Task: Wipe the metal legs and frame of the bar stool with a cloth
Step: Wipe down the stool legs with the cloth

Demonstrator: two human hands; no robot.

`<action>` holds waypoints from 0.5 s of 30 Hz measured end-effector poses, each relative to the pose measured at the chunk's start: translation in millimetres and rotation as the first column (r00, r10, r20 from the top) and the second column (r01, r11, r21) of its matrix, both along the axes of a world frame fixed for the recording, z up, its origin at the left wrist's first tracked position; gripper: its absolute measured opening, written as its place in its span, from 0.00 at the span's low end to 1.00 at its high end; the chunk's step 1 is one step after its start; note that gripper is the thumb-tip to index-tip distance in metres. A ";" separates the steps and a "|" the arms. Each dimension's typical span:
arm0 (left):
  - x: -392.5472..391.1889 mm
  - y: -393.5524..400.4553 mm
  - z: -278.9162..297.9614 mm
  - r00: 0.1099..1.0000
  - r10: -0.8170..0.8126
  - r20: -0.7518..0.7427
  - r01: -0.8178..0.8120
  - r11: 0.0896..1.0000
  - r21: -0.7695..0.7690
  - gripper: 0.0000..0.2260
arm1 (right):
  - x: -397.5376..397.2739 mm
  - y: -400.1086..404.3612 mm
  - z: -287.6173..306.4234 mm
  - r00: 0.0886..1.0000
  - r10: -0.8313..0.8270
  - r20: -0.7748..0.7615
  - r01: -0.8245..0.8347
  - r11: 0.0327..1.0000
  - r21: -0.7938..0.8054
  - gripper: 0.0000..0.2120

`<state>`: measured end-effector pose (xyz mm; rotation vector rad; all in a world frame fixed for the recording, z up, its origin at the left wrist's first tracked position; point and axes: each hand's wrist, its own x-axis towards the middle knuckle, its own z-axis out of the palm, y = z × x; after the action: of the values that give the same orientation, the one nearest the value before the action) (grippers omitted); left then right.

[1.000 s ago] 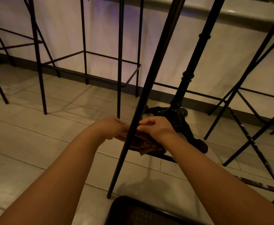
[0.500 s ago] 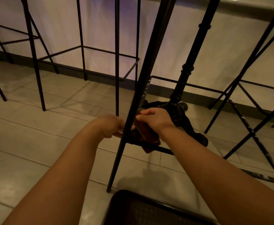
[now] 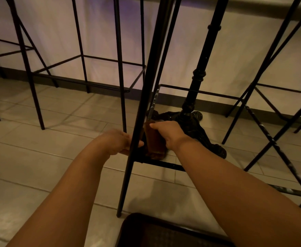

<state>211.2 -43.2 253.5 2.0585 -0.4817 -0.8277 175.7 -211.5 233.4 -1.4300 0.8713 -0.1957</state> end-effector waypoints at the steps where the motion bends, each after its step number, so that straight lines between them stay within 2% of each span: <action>1: 0.0 -0.2 0.2 1.000 0.004 -0.001 -0.004 1.000 0.000 0.05 | -1.8 0.2 -1.7 1.000 0.011 0.012 -0.011 1.000 -0.013 0.14; 3: 1.1 -1.0 1.1 1.000 0.003 0.001 -0.003 1.000 0.008 0.05 | -3.1 1.0 -4.4 0.997 0.072 0.017 -0.069 0.987 -0.146 0.14; 5: 2.1 -1.8 2.5 1.000 -0.012 0.003 0.012 1.000 0.012 0.05 | -1.4 4.7 -3.8 0.990 0.134 -0.052 -0.144 0.918 -0.369 0.14; 6: 2.4 -2.6 3.4 1.000 -0.020 0.001 0.020 1.000 0.010 0.05 | 1.7 5.9 -3.1 0.986 0.138 -0.090 -0.164 0.870 -0.465 0.14; 8: 3.1 -3.7 4.4 0.999 -0.033 -0.004 0.033 0.999 0.020 0.04 | 10.8 4.5 -0.8 0.988 0.102 -0.120 -0.152 0.815 -0.560 0.11; 11: 4.5 -5.1 3.9 0.999 -0.047 0.000 0.047 0.998 0.047 0.05 | 25.8 -5.2 2.1 0.993 0.033 -0.114 -0.086 0.863 -0.498 0.12; 15: 7.7 -3.8 -0.5 0.999 -0.046 -0.014 0.046 0.999 0.029 0.06 | 32.2 -10.1 -1.4 0.995 -0.098 -0.029 0.094 0.988 -0.122 0.14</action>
<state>218.9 -47.1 253.0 2.0739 -0.5146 -0.8800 207.9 -221.6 232.0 -1.5080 0.9719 -0.3008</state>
